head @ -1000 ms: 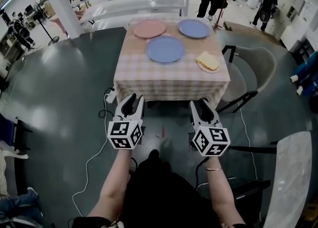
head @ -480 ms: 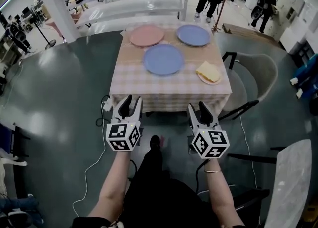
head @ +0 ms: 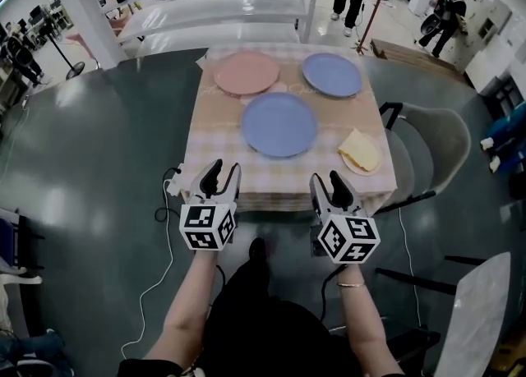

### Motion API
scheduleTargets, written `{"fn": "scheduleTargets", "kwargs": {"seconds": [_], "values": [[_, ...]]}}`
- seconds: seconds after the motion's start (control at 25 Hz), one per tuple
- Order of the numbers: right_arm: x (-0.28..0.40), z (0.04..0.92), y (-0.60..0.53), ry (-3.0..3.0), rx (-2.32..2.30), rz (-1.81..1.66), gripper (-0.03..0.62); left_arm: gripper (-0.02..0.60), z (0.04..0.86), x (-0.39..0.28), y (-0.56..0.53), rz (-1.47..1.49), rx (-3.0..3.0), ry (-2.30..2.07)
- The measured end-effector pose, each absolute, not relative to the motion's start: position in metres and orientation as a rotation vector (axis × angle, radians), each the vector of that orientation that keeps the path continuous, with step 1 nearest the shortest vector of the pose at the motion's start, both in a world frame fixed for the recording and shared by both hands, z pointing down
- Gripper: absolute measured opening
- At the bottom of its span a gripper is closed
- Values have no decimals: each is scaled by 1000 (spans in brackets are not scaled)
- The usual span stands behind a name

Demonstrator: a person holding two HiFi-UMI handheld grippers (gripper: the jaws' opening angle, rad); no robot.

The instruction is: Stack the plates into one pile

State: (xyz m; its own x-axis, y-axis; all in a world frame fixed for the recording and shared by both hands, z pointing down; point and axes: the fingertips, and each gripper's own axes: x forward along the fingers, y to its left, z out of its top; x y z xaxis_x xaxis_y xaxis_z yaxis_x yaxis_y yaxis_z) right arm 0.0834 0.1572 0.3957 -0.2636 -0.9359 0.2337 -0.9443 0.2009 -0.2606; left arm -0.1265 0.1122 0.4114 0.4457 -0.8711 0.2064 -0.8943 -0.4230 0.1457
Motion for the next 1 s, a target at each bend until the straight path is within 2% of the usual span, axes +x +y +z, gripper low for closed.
{"fn": "scheduleTargets", "kwargs": {"seconds": [0.44, 1.0], "values": [[81, 410, 69, -2285, 1966, 588, 169, 155, 425, -146, 14, 180, 2451, -1503], [101, 451, -2, -2158, 1948, 612, 169, 156, 467, -132, -49, 245, 2376, -1453]]}}
